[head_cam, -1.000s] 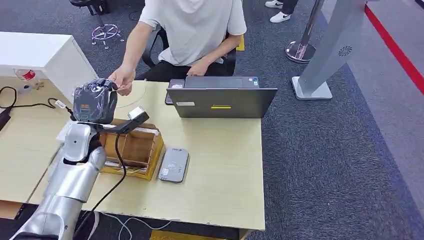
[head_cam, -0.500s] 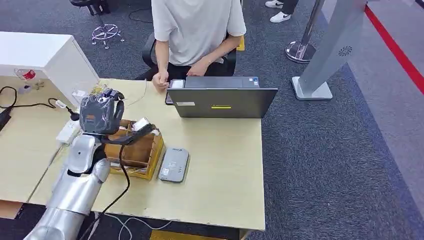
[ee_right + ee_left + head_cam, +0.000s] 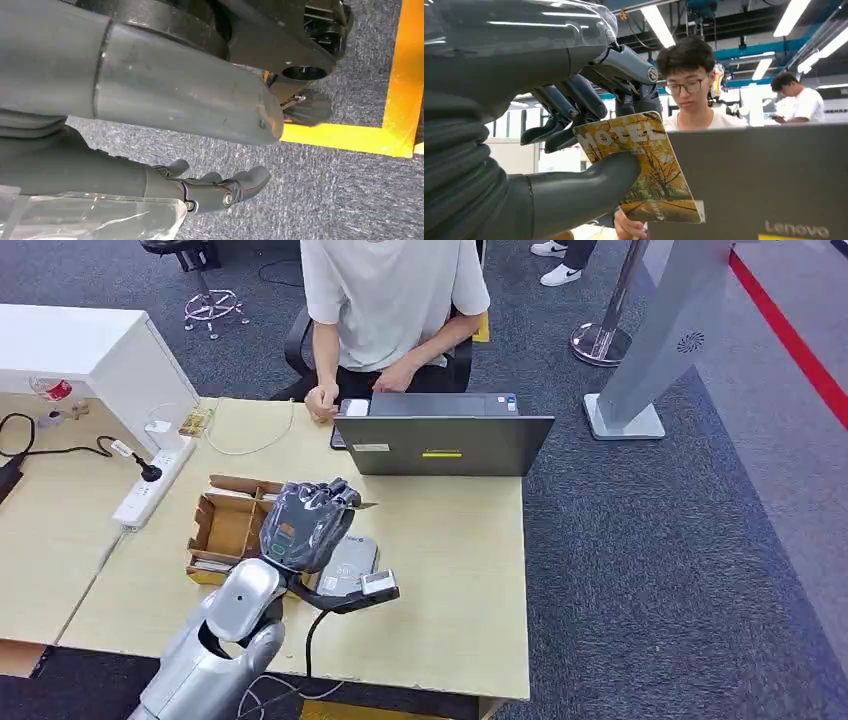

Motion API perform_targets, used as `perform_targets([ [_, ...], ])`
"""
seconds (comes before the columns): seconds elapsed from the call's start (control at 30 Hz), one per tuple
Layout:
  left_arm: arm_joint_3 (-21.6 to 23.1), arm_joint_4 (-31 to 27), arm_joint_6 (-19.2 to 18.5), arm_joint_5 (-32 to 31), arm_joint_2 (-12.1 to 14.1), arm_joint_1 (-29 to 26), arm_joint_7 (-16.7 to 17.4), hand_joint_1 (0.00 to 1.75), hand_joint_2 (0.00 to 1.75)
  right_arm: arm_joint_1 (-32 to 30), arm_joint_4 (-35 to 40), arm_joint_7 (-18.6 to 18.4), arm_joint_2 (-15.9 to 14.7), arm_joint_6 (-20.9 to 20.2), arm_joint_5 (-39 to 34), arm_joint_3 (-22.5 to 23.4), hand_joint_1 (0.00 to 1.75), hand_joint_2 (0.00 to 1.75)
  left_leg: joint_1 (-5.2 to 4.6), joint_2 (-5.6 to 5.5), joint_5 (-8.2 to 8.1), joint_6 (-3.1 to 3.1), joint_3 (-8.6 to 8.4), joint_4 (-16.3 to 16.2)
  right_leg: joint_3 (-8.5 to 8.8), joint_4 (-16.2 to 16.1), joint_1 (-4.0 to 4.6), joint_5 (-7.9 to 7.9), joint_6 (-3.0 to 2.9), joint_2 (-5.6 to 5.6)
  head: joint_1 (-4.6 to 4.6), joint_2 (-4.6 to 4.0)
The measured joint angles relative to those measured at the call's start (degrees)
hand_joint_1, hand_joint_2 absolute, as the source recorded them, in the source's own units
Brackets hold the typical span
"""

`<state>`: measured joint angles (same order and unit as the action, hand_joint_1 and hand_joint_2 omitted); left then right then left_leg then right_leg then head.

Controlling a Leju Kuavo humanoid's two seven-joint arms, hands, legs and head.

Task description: Pass the card to the sensor for recognition and then transmit it.

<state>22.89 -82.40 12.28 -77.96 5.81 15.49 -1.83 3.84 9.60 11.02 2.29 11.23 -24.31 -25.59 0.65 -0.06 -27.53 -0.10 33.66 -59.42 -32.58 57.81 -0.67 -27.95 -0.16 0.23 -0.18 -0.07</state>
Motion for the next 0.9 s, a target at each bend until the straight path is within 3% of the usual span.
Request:
perform_targets([
  [0.13,1.9,0.8,-2.5,0.2,-0.3,-0.4,1.7,1.75,1.75,0.0,0.0,-0.2,0.0,0.5,-0.7,0.1,0.0,0.0,0.0,-0.01,0.0,0.0,0.01,0.0,0.0,0.0,0.0,-0.01,0.0,-0.01,0.0,0.0],
  [0.3,3.5,2.3,-4.5,-2.9,-1.0,-1.4,7.7,1.75,1.75,-0.2,0.0,-0.8,0.0,1.1,-1.4,0.8,0.0,0.0,-0.01,-0.01,-0.01,0.0,0.03,0.0,-0.01,0.0,0.0,-0.01,0.01,-0.01,0.0,0.0],
  [0.47,4.7,3.3,-5.8,-4.7,-2.1,-2.5,11.0,1.75,1.75,-0.3,-0.1,-2.5,0.0,2.1,-1.5,1.1,0.0,0.0,-0.01,-0.01,-0.01,0.01,0.04,0.0,0.0,0.0,0.0,-0.01,0.01,-0.01,0.02,0.0],
  [0.9,5.0,4.6,-5.5,-4.6,-4.0,-6.1,13.8,1.75,1.75,-0.3,-0.2,-5.7,0.0,3.1,-1.7,1.4,0.0,0.0,-0.01,-0.01,-0.01,0.01,0.03,0.0,-0.01,0.0,-0.01,-0.01,0.01,-0.01,0.0,0.0],
])
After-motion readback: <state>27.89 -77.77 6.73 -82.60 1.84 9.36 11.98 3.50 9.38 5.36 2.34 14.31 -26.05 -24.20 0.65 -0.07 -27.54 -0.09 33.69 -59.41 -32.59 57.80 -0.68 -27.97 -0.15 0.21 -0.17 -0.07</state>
